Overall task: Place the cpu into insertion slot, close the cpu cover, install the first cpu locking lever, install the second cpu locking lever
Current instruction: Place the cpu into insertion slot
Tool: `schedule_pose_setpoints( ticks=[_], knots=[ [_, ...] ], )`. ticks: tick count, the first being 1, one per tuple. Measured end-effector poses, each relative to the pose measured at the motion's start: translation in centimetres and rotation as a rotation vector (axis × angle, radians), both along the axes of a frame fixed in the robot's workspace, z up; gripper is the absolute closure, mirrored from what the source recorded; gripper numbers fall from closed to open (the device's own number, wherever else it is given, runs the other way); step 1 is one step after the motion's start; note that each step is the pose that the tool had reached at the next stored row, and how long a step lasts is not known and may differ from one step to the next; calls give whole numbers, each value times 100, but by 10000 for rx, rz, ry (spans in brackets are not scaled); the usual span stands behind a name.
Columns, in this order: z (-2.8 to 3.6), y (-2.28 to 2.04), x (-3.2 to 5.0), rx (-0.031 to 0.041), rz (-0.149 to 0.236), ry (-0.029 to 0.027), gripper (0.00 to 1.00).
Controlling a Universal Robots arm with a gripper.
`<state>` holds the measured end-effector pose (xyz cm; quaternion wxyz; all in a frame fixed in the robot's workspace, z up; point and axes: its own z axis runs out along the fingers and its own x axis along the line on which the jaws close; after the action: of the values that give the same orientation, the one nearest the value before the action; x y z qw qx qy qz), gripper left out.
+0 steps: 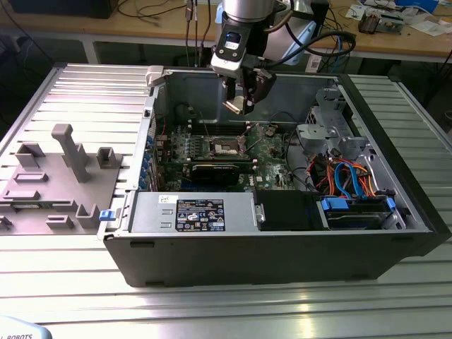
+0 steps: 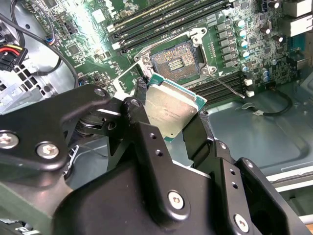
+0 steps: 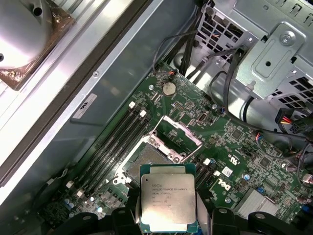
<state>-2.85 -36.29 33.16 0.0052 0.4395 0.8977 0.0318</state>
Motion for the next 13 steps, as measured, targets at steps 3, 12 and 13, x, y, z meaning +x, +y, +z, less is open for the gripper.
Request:
schedule_pose_setpoints(
  ticks=[3, 12, 13],
  knots=[
    [0, 0, 0, 0, -36, 0, 46],
    [0, 0, 0, 0, -184, 0, 46],
    [0, 0, 0, -1, -211, 0, 46]
  ],
)
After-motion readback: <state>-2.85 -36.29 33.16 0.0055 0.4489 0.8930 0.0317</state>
